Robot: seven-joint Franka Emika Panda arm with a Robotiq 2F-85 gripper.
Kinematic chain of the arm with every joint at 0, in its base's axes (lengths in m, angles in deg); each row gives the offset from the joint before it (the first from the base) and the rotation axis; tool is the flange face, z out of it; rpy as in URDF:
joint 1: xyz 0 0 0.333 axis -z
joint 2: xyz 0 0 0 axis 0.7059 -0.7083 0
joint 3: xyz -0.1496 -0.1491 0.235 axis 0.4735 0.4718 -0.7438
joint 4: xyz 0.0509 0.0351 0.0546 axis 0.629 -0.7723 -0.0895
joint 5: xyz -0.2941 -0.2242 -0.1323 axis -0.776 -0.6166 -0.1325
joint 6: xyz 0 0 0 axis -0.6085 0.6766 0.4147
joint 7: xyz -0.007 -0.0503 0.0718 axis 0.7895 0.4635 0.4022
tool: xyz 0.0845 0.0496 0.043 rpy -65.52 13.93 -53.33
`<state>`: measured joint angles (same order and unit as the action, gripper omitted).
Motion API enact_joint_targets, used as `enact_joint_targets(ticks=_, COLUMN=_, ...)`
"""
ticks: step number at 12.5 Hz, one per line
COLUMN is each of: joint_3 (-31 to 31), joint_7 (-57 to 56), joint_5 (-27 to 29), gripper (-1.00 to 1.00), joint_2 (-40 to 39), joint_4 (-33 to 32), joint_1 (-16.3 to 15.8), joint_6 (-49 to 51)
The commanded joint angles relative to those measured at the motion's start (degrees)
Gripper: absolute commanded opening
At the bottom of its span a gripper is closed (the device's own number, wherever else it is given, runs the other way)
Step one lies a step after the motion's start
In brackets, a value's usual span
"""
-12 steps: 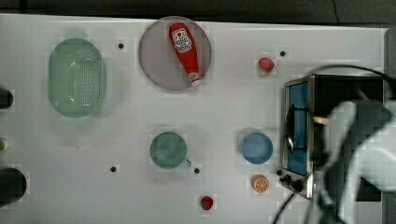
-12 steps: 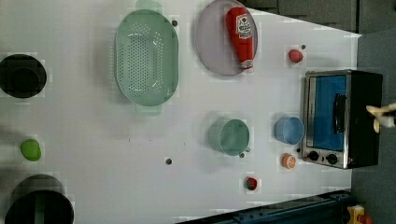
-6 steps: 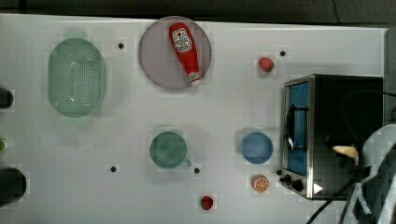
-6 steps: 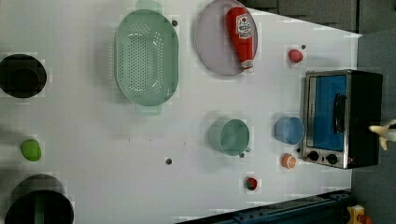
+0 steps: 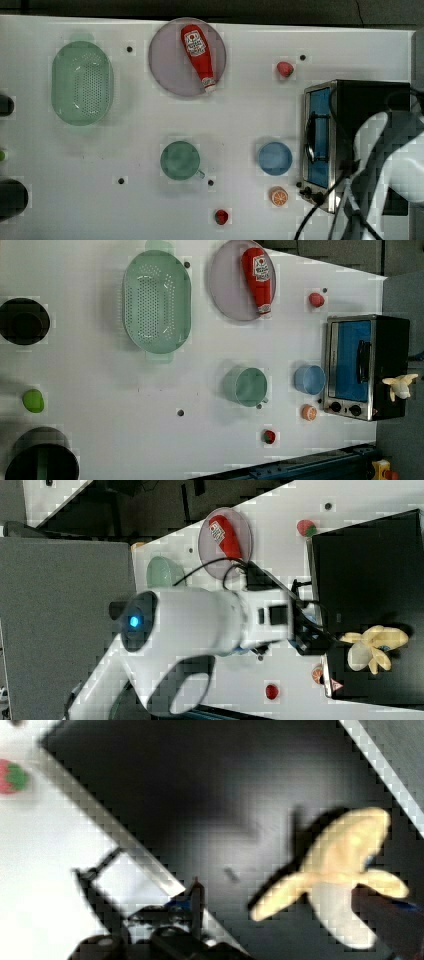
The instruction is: Pick banana from table and place on oven.
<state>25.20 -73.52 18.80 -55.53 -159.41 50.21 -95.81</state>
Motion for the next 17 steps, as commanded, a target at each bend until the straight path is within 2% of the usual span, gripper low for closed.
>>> enact_joint_targets(ticks=1, joint_3=-2.8, joint_7=5.3, joint_5=1.6, gripper=1.0, joint_2=6.0, joint_4=4.0, joint_1=-3.0, joint_6=1.4)
enact_joint_targets(ticks=2, joint_3=-4.0, joint_7=9.2, joint_5=1.5, gripper=1.0, joint_2=8.3, joint_4=4.2, joint_1=-4.0, joint_6=3.6)
enact_joint_targets(ticks=4, joint_3=-7.0, joint_7=17.5, joint_5=1.5, gripper=1.0, joint_2=13.1, joint_4=4.1, joint_1=-5.5, joint_6=13.9)
enact_joint_targets(ticks=6, joint_3=-11.4, joint_7=31.0, joint_5=1.5, gripper=1.0, joint_2=17.9, joint_4=4.1, joint_1=-6.5, joint_6=22.0)
enact_joint_targets(ticks=9, joint_3=-19.6, joint_7=44.2, joint_5=1.5, gripper=1.0, joint_2=23.3, joint_4=3.8, joint_1=-7.0, joint_6=24.6)
enact_joint_targets(ticks=13, joint_3=-27.0, joint_7=45.5, joint_5=-2.4, gripper=1.0, joint_2=26.4, joint_4=3.7, joint_1=-7.0, joint_6=25.4)
enact_joint_targets(ticks=17, joint_3=-28.8, joint_7=45.5, joint_5=-2.5, gripper=1.0, joint_2=26.9, joint_4=3.7, joint_1=-7.0, joint_6=26.8)
